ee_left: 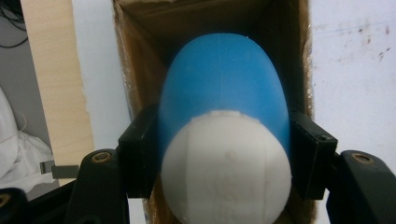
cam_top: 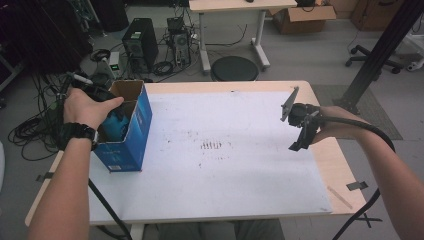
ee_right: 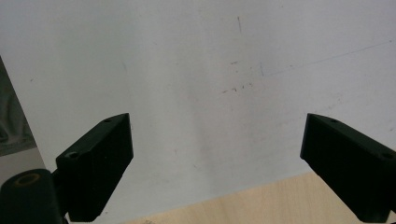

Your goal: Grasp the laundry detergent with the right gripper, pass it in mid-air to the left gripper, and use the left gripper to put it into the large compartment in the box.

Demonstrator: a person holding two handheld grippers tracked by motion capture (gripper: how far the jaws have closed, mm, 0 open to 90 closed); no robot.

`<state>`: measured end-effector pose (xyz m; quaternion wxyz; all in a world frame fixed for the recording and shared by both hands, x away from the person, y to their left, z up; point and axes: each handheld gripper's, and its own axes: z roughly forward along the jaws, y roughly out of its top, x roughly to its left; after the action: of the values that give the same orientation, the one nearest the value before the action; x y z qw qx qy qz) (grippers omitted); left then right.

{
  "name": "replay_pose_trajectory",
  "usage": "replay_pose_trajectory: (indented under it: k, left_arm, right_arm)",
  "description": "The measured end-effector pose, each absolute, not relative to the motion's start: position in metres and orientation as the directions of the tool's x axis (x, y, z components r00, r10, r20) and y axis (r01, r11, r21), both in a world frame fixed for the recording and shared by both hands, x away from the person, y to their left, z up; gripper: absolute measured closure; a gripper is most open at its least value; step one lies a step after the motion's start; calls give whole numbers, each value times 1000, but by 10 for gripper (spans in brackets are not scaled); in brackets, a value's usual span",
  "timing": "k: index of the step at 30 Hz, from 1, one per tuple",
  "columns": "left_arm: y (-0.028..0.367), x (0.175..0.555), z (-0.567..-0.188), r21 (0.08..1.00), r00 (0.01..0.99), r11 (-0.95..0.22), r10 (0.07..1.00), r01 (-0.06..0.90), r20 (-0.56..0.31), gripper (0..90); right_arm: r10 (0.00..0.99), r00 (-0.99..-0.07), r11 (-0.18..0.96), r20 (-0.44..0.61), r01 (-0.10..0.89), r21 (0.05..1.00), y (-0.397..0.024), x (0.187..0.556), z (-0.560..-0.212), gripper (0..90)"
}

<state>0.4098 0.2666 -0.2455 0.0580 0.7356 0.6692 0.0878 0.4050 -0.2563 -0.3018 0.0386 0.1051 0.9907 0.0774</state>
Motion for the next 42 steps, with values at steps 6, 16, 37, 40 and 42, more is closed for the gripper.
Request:
replay_pose_trajectory:
  k: [6,16,37,40,42]
  left_arm:
    - [264,411,-255,192,91,-100,994,976,55,381]
    - [266,411,-265,178,85,-95,994,979,68,381]
    - [266,411,-274,162,85,-97,993,982,77,379]
    - [265,411,-274,161,89,-101,993,982,80,377]
    - [265,412,-274,161,88,-100,993,982,79,377]
  right_arm:
    - [212,-975,966,-59,200,161,-256,405,-302,91]
    - [215,-975,965,-53,204,163,-256,405,-304,91]
    - [212,-976,967,-46,203,157,-254,404,-306,91]
    - [213,-976,966,-47,203,157,-254,403,-306,93]
    - [211,-976,967,-48,201,156,-255,403,-306,94]
